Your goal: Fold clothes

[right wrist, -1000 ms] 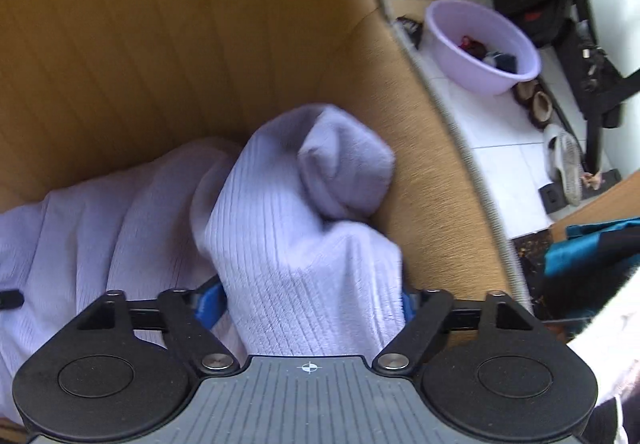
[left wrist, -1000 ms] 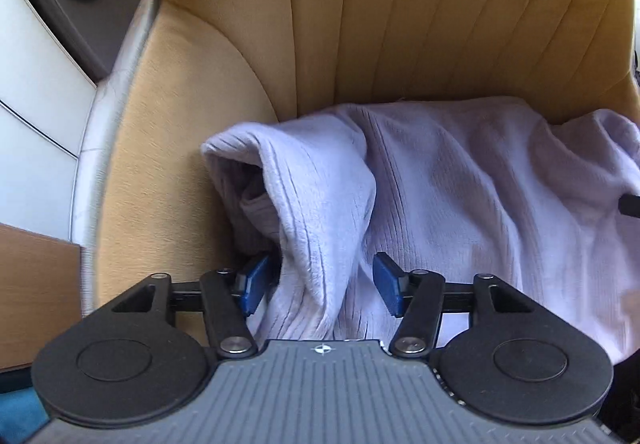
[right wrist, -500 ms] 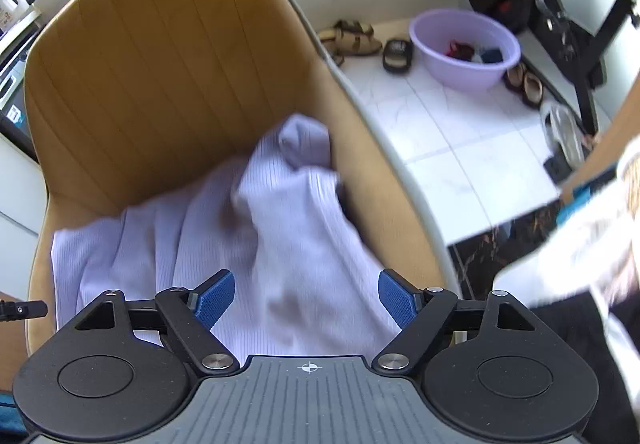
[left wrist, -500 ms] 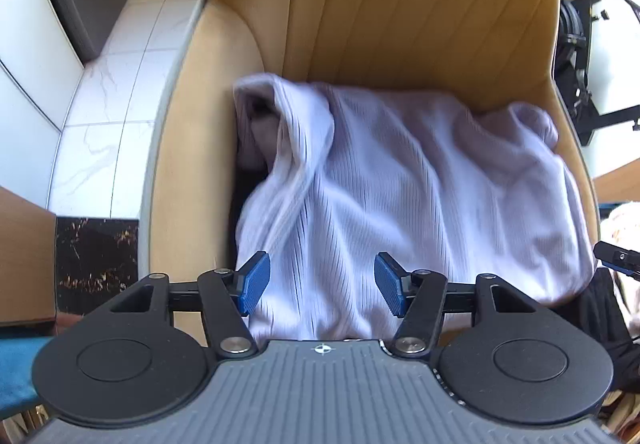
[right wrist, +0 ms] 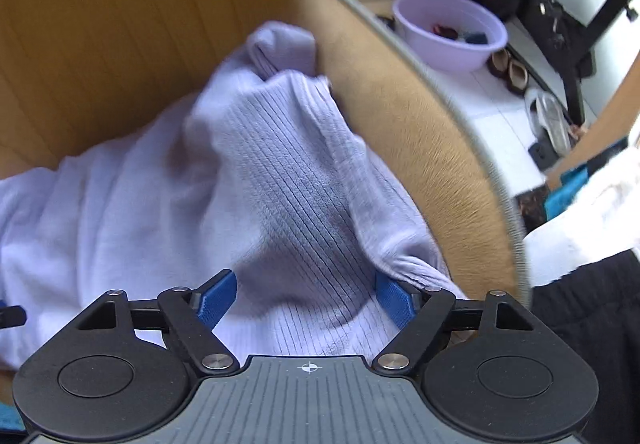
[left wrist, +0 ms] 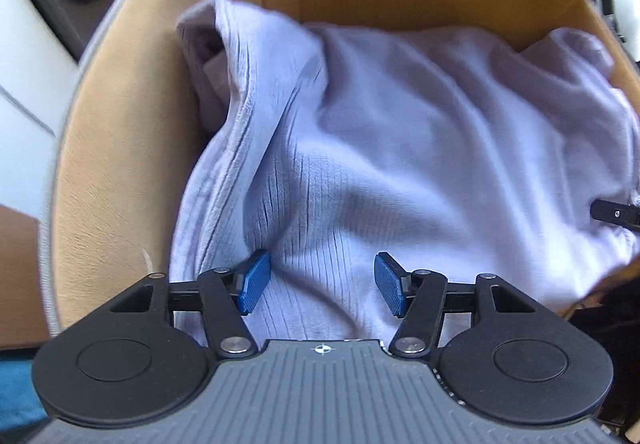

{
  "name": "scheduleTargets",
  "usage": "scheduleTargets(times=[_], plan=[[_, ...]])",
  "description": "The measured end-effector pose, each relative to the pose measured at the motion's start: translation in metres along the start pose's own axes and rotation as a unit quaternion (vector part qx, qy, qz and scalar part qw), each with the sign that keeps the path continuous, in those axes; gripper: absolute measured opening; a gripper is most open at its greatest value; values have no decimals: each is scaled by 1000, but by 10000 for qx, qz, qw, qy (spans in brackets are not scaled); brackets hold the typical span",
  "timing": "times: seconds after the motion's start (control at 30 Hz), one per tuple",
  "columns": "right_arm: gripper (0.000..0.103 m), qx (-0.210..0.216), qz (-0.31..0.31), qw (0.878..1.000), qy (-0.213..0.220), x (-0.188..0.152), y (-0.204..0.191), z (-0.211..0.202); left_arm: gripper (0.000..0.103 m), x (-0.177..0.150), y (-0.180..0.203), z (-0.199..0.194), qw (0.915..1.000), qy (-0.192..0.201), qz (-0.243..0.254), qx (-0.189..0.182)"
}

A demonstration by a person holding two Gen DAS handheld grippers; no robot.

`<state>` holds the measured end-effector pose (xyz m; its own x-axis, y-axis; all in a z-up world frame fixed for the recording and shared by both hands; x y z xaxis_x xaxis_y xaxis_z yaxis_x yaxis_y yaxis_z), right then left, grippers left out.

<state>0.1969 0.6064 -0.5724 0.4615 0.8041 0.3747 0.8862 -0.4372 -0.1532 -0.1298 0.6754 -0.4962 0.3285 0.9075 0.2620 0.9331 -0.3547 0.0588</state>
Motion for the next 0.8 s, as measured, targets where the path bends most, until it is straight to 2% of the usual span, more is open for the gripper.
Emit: scheduleTargets(times=[0.03, 0.07, 0.17, 0.33, 0.4, 0.43, 0.47, 0.53, 0.6, 0.67, 0.73, 0.8], plan=[[79, -98, -127, 9998, -97, -1, -3, 13, 59, -2, -4, 9, 10000, -60, -51, 54], [92, -163, -372, 9988, -265, -5, -12, 27, 59, -2, -7, 14, 9999, -71, -51, 93], [102, -381, -799, 9942, -608, -13, -25, 60, 59, -3, -11, 23, 9998, -114, -160, 18], [102, -298, -684, 9934, -867, -10, -26, 70, 59, 0, -15, 26, 9989, -251, -391, -36], [99, -297, -726, 9925, -940, -9, -28, 64, 59, 3, -14, 16, 9988, -289, -399, 0], [94, -305, -677, 9927, -951, -7, -29, 58, 59, 6, -14, 7, 9987, -251, -449, -1], [87, -305, -556, 9936, -931, -4, -28, 49, 59, 11, -14, -5, 9987, -122, -495, -87], [80, -193, -266, 9963, -789, 5, -30, 27, 59, 24, -12, -30, 9981, 199, -532, -257], [80, -11, -1, 9984, -561, 15, -34, 1, 59, 42, -10, -49, 9968, 627, -398, -289], [80, 113, -303, 9993, -166, 30, -50, -22, 60, 62, -7, -66, 9935, 1093, -206, -262], [81, 233, -635, 9975, 197, 48, -71, -33, 65, 73, -3, -60, 9913, 1307, 78, -91], [80, 388, -851, 9949, 385, 63, -89, -32, 65, 84, 1, -55, 9878, 1510, 365, 86]])
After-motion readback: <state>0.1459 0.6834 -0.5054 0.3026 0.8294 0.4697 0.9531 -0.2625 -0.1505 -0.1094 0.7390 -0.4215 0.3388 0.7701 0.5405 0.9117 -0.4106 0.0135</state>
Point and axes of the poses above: each gripper's, at about its wrist camera, not at the fingertips, and z roughly the way its jaws point, y to its right, x to its top, the point moved 10 cm from there along z, roughly the way its jaws point
